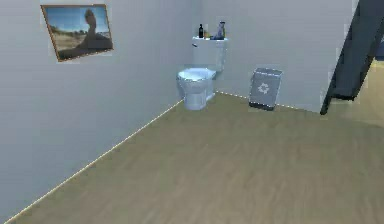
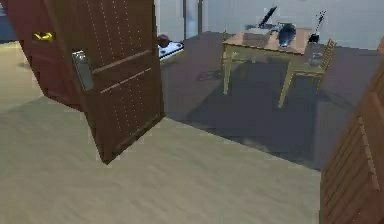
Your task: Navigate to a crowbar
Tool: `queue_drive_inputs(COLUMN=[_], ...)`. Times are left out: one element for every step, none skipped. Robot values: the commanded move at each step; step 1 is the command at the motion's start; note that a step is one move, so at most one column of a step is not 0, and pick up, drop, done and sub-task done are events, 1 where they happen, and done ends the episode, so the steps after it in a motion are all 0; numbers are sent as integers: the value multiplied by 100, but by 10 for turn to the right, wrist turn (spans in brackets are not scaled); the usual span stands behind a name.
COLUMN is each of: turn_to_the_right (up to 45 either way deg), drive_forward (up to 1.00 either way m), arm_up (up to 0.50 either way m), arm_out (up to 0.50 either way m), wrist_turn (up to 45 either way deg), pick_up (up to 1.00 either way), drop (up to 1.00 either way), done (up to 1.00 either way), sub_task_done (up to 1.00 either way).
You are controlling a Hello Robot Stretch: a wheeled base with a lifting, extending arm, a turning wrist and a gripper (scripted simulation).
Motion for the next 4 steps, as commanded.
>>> queue_drive_inputs(turn_to_the_right=[450, 450, 60, 0], drive_forward=[0, 0, 0, 65], arm_up=[0, 0, 0, 0], arm_out=[0, 0, 0, 0], wrist_turn=[0, 0, 0, 0], pick_up=[0, 0, 0, 0], drop=[0, 0, 0, 0], done=[0, 0, 0, 0], sub_task_done=[0, 0, 0, 0])
